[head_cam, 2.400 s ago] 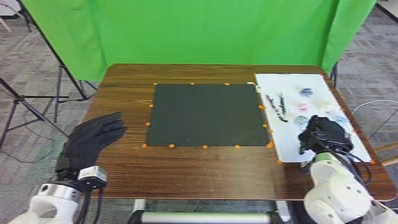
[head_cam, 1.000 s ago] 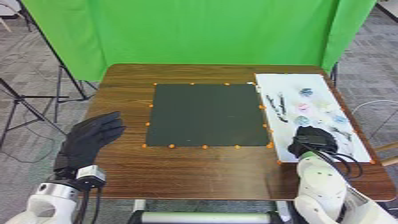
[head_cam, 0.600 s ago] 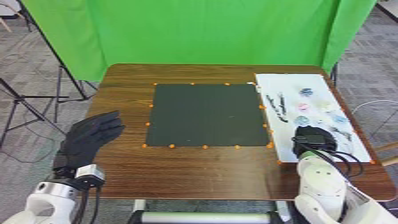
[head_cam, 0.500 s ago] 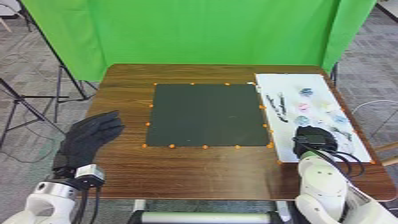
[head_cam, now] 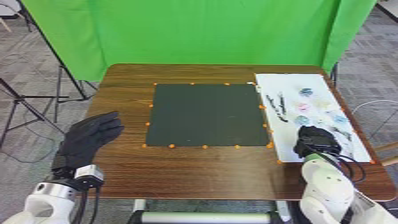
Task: Arrange flowers
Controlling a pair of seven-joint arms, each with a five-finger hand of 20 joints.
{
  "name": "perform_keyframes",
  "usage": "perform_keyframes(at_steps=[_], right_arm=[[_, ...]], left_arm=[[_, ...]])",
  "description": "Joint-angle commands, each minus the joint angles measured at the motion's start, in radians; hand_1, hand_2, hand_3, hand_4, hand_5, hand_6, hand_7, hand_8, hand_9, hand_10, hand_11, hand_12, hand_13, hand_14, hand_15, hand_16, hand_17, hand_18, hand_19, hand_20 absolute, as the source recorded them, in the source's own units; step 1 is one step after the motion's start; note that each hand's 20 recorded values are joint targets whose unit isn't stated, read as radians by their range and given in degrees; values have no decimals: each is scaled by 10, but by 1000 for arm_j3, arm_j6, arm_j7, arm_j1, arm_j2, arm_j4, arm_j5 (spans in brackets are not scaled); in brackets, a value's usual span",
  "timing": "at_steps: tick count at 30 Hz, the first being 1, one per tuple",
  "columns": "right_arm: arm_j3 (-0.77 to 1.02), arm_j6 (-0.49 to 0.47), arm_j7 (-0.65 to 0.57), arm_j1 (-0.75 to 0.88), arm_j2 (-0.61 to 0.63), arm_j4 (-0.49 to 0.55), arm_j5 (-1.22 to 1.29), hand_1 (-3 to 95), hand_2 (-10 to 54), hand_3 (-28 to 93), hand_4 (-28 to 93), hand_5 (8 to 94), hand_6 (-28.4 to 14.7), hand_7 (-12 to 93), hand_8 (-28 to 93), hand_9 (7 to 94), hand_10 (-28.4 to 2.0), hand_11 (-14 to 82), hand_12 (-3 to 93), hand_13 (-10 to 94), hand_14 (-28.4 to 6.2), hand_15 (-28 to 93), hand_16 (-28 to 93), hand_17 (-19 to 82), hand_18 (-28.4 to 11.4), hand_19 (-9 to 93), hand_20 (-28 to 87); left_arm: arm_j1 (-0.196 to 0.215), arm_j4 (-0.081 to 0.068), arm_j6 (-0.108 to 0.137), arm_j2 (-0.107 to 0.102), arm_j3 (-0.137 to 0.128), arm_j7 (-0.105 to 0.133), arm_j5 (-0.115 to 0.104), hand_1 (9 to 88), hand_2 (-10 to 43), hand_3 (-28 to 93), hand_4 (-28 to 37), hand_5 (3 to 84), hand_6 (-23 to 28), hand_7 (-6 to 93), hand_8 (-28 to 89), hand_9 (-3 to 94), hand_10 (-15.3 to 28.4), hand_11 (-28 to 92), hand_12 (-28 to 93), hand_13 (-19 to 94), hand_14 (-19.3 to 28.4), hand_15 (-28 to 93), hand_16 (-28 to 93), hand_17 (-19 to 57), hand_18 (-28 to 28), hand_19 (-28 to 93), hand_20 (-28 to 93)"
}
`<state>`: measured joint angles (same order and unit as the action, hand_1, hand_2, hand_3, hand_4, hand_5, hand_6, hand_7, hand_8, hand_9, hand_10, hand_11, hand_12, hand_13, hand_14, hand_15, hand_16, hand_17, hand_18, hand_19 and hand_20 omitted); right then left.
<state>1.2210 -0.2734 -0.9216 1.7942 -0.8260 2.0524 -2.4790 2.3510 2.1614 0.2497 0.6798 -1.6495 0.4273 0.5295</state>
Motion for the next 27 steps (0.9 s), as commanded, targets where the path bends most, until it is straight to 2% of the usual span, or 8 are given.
perform_keyframes(at_steps=[1, 5, 7, 13, 20, 22, 26, 27], right_arm=[[19, 52, -9, -12, 41, 36, -11, 556, -72, 765, -283, 824, -40, 253, 258, 818, -134, 426, 375, 775, -85, 800, 286, 531, -214, 932, 392], [25, 70, -9, -26, 53, 60, -17, 555, -73, 770, -283, 827, -40, 253, 260, 819, -135, 427, 377, 778, -85, 801, 288, 532, -214, 932, 399], [18, 73, -7, -46, 55, 75, -12, 555, -73, 771, -283, 827, -40, 253, 261, 819, -135, 428, 378, 778, -86, 801, 289, 532, -213, 932, 400], [-23, 89, 28, -114, 59, 128, -11, 554, -75, 777, -283, 829, -41, 252, 262, 821, -134, 429, 379, 781, -85, 801, 291, 536, -213, 932, 405], [-156, 51, 78, -297, -5, 148, 52, 551, -78, 786, -282, 833, -40, 252, 264, 825, -130, 430, 379, 786, -84, 802, 291, 540, -214, 932, 414], [-215, 34, 93, -375, -46, 133, 79, 550, -79, 787, -281, 834, -40, 251, 265, 825, -130, 430, 380, 787, -84, 802, 292, 543, -215, 932, 416], [-291, -37, 127, -497, -160, 89, 168, 548, -81, 789, -278, 837, -41, 248, 266, 828, -130, 429, 381, 789, -85, 802, 292, 544, -216, 932, 421], [-311, -51, 127, -519, -186, 78, 191, 548, -81, 789, -278, 837, -40, 248, 267, 827, -130, 429, 381, 789, -85, 802, 293, 545, -216, 932, 422]], left_arm=[[27, 14, 2, 3, -15, -4, 2, 273, 40, 822, -167, 456, 127, 189, -103, 396, 220, 335, 106, 255, 284, 620, -133, -89, 227, 582, 108], [32, 17, 4, 3, -17, -6, 1, 273, 40, 821, -167, 457, 127, 189, -103, 396, 220, 336, 106, 255, 284, 619, -133, -89, 226, 582, 108], [40, 14, -7, 6, -29, -9, 7, 272, 40, 821, -167, 457, 127, 189, -103, 396, 220, 335, 106, 257, 284, 620, -133, -89, 227, 582, 108], [62, 23, 6, -7, -49, 4, 1, 271, 40, 820, -167, 456, 127, 189, -103, 397, 221, 335, 105, 256, 284, 619, -133, -89, 227, 582, 108], [111, 37, 13, -13, -100, -5, -2, 271, 40, 820, -167, 456, 127, 190, -103, 396, 221, 337, 106, 254, 284, 619, -133, -89, 227, 582, 108], [127, 40, 12, -5, -123, -14, 2, 271, 40, 820, -167, 456, 127, 190, -103, 396, 221, 336, 106, 254, 284, 619, -133, -89, 226, 582, 108], [163, 50, 21, 4, -165, -11, -2, 271, 40, 820, -168, 456, 127, 190, -103, 395, 220, 335, 106, 253, 284, 619, -134, -89, 226, 582, 108], [168, 54, 19, 12, -176, -21, 2, 271, 40, 821, -168, 456, 127, 190, -103, 395, 220, 336, 106, 254, 284, 619, -134, -89, 226, 582, 108]])
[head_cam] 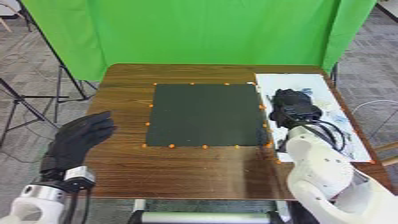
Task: Arrange flowers
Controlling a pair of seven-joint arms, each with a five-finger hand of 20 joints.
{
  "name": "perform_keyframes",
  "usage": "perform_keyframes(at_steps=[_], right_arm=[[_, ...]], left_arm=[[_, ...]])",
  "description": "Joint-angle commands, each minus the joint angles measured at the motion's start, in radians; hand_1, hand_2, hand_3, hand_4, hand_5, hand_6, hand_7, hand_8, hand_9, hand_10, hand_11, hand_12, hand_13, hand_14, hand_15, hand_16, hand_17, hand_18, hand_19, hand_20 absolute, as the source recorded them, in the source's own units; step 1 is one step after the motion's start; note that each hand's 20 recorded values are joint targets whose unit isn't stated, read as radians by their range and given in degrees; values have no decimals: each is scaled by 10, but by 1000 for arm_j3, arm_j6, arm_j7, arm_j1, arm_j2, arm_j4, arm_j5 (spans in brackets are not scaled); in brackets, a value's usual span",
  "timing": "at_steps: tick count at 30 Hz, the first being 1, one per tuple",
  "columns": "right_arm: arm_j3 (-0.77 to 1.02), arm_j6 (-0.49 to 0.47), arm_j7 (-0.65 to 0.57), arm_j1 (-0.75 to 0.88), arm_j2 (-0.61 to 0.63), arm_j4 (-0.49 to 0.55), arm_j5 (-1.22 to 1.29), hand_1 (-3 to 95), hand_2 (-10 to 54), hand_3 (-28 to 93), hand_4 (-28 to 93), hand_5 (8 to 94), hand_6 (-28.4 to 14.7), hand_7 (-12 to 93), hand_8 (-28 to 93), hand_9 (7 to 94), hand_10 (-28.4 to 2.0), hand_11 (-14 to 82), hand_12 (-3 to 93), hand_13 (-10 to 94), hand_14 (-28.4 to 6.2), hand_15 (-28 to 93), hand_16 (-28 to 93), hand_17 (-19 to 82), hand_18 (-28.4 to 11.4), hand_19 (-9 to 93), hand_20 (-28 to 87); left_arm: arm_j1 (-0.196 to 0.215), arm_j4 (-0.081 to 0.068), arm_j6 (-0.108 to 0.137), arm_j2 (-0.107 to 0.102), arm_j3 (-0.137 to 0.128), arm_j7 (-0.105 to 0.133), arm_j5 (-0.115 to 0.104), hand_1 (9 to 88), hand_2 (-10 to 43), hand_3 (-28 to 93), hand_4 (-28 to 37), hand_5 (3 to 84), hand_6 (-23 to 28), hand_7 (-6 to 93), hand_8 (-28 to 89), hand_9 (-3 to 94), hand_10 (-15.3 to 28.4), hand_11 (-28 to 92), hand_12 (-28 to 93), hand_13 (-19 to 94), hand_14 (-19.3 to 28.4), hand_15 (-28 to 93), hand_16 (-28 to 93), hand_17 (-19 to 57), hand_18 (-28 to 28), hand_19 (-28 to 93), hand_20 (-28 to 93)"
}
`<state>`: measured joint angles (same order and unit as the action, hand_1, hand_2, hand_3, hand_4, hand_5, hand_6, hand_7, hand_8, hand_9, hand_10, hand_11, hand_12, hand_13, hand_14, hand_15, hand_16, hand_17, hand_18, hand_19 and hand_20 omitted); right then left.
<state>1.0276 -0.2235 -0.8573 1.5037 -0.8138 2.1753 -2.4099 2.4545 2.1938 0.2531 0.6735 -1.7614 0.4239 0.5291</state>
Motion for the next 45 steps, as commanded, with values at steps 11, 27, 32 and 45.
perform_keyframes(at_steps=[11, 27, 32, 45], right_arm=[[-270, -199, 117, -317, -447, -251, 72, 546, -85, 790, -272, 841, -41, 244, 269, 829, -131, 432, 380, 794, -84, 802, 294, 549, -218, 932, 430], [-294, -283, 69, -307, -643, -482, 96, 543, -81, 784, -269, 843, -44, 240, 265, 830, -131, 440, 371, 795, -84, 803, 292, 552, -219, 932, 432], [-275, -304, 53, -272, -667, -495, 97, 541, -82, 784, -266, 843, -44, 241, 262, 831, -132, 443, 367, 796, -84, 802, 291, 553, -219, 932, 432], [-287, -209, 45, -275, -667, -513, 132, 520, -93, 756, -223, 845, -43, 242, 222, 832, -135, 450, 349, 792, -85, 784, 287, 549, -216, 932, 395]], left_arm=[[97, 31, 4, 48, -121, -42, 11, 271, 41, 820, -167, 456, 127, 189, -103, 396, 221, 336, 106, 254, 284, 619, -134, -89, 226, 583, 108], [-90, -17, -38, 35, 9, -62, 33, 273, 41, 820, -167, 456, 127, 189, -103, 396, 221, 335, 105, 254, 284, 619, -133, -89, 227, 583, 108], [-111, -24, -52, 44, 13, -75, 43, 273, 41, 821, -167, 457, 128, 189, -103, 396, 221, 334, 106, 256, 284, 620, -133, -89, 227, 583, 107], [-171, -35, -65, 36, 39, -83, 52, 273, 40, 823, -164, 456, 127, 189, -103, 395, 220, 335, 106, 254, 284, 620, -133, -89, 226, 583, 107]])
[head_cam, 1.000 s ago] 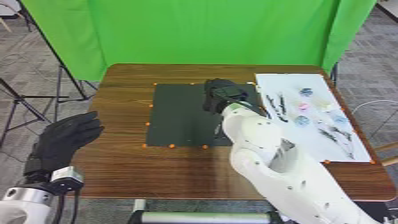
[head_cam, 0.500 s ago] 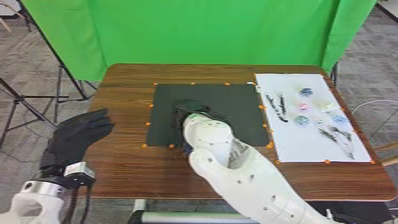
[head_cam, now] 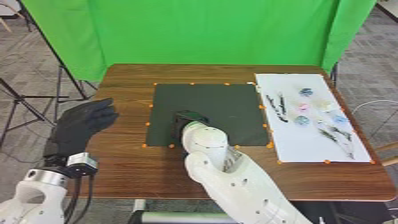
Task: Arrange flowers
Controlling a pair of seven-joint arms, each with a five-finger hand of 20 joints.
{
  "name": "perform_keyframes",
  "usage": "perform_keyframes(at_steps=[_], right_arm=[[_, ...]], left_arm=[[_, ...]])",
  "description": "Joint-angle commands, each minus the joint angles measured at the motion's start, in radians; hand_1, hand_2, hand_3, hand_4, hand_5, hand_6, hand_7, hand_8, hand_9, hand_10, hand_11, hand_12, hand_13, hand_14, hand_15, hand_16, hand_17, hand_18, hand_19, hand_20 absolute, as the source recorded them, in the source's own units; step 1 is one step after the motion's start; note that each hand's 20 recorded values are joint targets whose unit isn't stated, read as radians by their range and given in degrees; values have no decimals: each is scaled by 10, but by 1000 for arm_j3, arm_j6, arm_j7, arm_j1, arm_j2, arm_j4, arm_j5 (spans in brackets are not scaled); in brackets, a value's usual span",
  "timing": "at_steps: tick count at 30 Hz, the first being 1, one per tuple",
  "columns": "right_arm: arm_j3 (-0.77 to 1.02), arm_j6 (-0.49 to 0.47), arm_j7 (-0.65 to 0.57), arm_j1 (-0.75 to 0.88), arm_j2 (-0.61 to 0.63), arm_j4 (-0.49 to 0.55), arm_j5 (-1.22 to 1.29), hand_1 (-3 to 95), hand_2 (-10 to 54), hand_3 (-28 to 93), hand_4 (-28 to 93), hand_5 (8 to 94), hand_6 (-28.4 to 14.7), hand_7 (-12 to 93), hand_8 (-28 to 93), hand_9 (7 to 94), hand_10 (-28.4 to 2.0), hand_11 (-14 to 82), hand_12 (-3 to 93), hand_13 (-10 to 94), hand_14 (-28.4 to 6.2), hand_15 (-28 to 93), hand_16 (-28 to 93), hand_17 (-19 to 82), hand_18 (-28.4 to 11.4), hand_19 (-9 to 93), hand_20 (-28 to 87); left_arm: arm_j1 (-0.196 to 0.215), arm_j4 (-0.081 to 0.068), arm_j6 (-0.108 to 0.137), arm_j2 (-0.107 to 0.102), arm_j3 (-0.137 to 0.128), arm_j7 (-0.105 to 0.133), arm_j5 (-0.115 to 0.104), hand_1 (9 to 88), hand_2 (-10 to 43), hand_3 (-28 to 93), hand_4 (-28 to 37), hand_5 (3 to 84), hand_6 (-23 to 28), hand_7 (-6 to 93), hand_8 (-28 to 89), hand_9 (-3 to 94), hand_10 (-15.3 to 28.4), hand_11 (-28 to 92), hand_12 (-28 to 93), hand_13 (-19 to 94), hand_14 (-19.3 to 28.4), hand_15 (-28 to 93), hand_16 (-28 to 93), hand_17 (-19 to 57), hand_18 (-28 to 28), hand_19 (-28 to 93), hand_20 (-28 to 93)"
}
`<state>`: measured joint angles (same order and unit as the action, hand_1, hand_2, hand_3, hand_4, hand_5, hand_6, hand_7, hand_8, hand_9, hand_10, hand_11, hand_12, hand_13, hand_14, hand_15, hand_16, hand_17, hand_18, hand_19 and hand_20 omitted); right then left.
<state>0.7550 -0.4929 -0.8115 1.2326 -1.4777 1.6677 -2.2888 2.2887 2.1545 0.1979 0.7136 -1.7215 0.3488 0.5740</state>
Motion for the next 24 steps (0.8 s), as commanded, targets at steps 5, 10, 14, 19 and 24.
perform_keyframes(at_steps=[5, 10, 14, 19, 24], right_arm=[[-16, 97, -1, -2, 2, 0, 29, 502, -95, 748, -238, 836, -38, 251, 204, 827, -139, 449, 333, 786, -86, 776, 290, 544, -215, 932, 365], [-16, 94, -2, 0, 4, 3, 23, 470, -95, 728, -243, 817, -49, 246, 183, 804, -154, 459, 280, 768, -91, 759, 282, 524, -213, 932, 288], [-13, 83, -6, 7, 2, 5, 26, 454, -95, 733, -240, 813, -51, 244, 178, 800, -157, 462, 271, 764, -94, 759, 281, 524, -213, 932, 283], [-43, 114, -4, -8, 24, 29, 2, 397, -87, 747, -233, 809, -51, 250, 97, 793, -161, 464, 265, 757, -96, 759, 281, 521, -215, 932, 282], [-139, 196, 31, -58, 85, 49, -178, 261, -5, 722, -218, 799, -66, 271, -73, 777, -176, 477, 265, 752, -109, 762, 273, 517, -230, 932, 284]], left_arm=[[-16, 0, -14, -2, 7, -18, 12, 273, 41, 822, -164, 456, 127, 189, -103, 397, 221, 335, 105, 255, 284, 620, -134, -89, 226, 583, 107], [-12, 1, -17, -1, 3, -18, 13, 274, 41, 824, -161, 456, 127, 189, -103, 396, 221, 335, 105, 254, 284, 621, -134, -89, 226, 583, 107], [-12, 1, -16, 0, 2, -23, 13, 273, 40, 826, -160, 456, 127, 189, -103, 396, 220, 335, 106, 254, 284, 620, -134, -89, 226, 584, 106], [0, 3, -15, 3, -8, -28, 15, 273, 40, 827, -160, 457, 128, 188, -103, 397, 222, 335, 106, 255, 284, 620, -134, -89, 226, 584, 106], [63, 18, -2, 2, -57, -22, 8, 274, 40, 826, -161, 457, 128, 188, -103, 398, 222, 334, 105, 254, 284, 620, -134, -89, 227, 584, 106]])
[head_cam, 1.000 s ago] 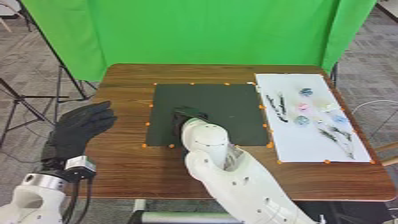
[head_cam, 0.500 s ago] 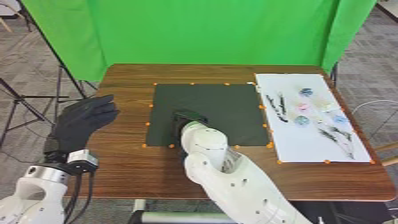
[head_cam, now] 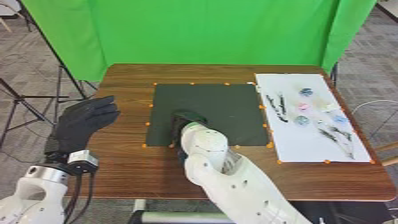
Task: Arrange flowers
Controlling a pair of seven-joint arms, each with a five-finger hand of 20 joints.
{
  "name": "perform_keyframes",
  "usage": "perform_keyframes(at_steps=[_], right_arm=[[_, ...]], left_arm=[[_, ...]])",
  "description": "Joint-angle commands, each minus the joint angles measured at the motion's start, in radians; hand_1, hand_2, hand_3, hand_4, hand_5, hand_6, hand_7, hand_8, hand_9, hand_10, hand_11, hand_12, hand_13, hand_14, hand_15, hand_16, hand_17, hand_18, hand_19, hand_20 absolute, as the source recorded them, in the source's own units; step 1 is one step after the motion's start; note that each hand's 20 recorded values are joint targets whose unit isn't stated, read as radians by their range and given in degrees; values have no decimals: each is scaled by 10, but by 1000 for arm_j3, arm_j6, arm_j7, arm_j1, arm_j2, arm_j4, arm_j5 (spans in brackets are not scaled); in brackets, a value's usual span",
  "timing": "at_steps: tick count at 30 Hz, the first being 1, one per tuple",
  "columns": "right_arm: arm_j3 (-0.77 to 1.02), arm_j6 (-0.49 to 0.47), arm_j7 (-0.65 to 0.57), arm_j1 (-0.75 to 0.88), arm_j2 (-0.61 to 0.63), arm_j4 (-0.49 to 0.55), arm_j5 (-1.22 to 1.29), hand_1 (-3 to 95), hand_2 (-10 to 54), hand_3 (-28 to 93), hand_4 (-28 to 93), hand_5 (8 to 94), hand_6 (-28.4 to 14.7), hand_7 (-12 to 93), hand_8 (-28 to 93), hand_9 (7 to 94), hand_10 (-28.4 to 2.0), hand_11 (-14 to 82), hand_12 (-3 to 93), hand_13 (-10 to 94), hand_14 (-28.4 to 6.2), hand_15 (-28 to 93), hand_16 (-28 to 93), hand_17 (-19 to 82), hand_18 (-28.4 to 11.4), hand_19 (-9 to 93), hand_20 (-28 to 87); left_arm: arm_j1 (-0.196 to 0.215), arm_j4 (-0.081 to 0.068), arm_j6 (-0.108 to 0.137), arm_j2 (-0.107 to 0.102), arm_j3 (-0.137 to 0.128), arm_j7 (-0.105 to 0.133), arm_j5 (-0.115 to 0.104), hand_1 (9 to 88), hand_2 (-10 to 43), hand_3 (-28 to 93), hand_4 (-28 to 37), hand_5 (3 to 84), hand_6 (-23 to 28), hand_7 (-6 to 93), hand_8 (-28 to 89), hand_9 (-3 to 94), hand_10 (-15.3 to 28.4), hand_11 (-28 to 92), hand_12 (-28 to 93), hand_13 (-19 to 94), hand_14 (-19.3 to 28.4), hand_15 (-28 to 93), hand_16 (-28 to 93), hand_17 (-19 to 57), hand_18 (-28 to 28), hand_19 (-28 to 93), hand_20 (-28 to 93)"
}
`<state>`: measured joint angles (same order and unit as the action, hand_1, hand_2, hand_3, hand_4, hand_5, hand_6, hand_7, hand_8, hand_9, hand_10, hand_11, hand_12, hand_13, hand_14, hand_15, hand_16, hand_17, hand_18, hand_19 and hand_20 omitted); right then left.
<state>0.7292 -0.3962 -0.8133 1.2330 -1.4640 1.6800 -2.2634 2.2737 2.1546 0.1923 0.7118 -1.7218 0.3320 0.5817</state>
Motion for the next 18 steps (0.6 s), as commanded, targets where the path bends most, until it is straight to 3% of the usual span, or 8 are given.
perform_keyframes(at_steps=[1, 6, 10, 16, 18], right_arm=[[-118, 103, 30, -67, 75, 40, -205, 255, -3, 720, -217, 799, -66, 270, -73, 776, -176, 478, 264, 755, -110, 763, 272, 520, -232, 932, 286], [-134, 83, 22, -98, 95, 62, -202, 243, -2, 713, -212, 803, -72, 266, -71, 778, -182, 481, 262, 765, -112, 769, 269, 538, -228, 932, 300], [-135, 89, 44, -123, 135, 108, -193, 234, 6, 704, -209, 805, -74, 265, -67, 776, -185, 482, 262, 764, -113, 770, 269, 539, -228, 932, 306], [-32, 85, 54, -114, 321, 295, 6, 234, 24, 709, -201, 769, -85, 251, -70, 749, -200, 459, 252, 737, -122, 753, 261, 508, -230, 932, 233], [36, 95, 65, -64, 396, 356, 47, 236, 29, 714, -201, 750, -89, 238, -73, 737, -206, 430, 239, 716, -132, 746, 250, 481, -238, 931, 196]], left_arm=[[86, 19, 7, 0, -65, -1, -2, 274, 40, 826, -161, 457, 128, 187, -103, 397, 221, 335, 106, 254, 284, 620, -134, -89, 227, 584, 106], [134, 34, 10, 2, -115, -1, 0, 273, 40, 825, -161, 456, 128, 188, -102, 397, 221, 335, 106, 254, 284, 620, -134, -89, 226, 584, 106], [198, 50, 29, 17, -151, 21, -12, 272, 39, 826, -161, 456, 128, 188, -102, 396, 220, 336, 106, 254, 284, 619, -134, -89, 226, 584, 106], [299, 71, 33, 48, -226, 28, -17, 272, 39, 825, -163, 456, 127, 189, -103, 396, 220, 335, 106, 254, 284, 620, -134, -89, 227, 584, 107], [353, 77, 41, 54, -254, 46, -26, 271, 38, 826, -162, 456, 126, 189, -103, 396, 221, 336, 106, 254, 284, 620, -133, -89, 227, 584, 107]])
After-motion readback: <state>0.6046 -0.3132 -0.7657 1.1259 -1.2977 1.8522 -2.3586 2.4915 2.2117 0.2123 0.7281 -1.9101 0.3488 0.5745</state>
